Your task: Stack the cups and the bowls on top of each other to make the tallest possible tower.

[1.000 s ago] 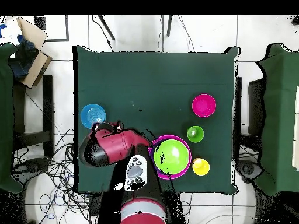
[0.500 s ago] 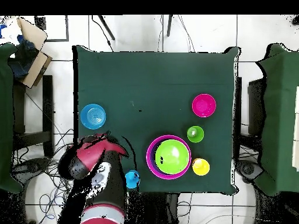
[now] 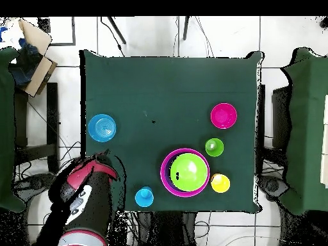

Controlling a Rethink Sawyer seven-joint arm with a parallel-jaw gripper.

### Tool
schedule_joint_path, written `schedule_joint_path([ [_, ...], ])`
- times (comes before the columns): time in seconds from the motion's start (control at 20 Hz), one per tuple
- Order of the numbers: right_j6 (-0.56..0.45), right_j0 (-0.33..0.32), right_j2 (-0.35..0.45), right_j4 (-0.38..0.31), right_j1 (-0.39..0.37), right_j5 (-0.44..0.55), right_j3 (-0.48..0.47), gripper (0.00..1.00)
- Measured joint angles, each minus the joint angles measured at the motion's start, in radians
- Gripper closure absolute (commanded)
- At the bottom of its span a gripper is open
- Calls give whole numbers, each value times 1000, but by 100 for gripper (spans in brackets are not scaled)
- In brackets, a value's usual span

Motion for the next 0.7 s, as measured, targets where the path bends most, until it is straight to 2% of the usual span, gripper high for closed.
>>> schedule_joint_path([
  [0.25,0,-25,-6,25,41,-28,-11,0],
  [0.35,6,-22,-39,64,76,-53,-19,0],
  [0.55,37,18,-115,173,121,-74,-21,0],
  [0.7,91,53,-173,284,154,-74,-21,0],
])
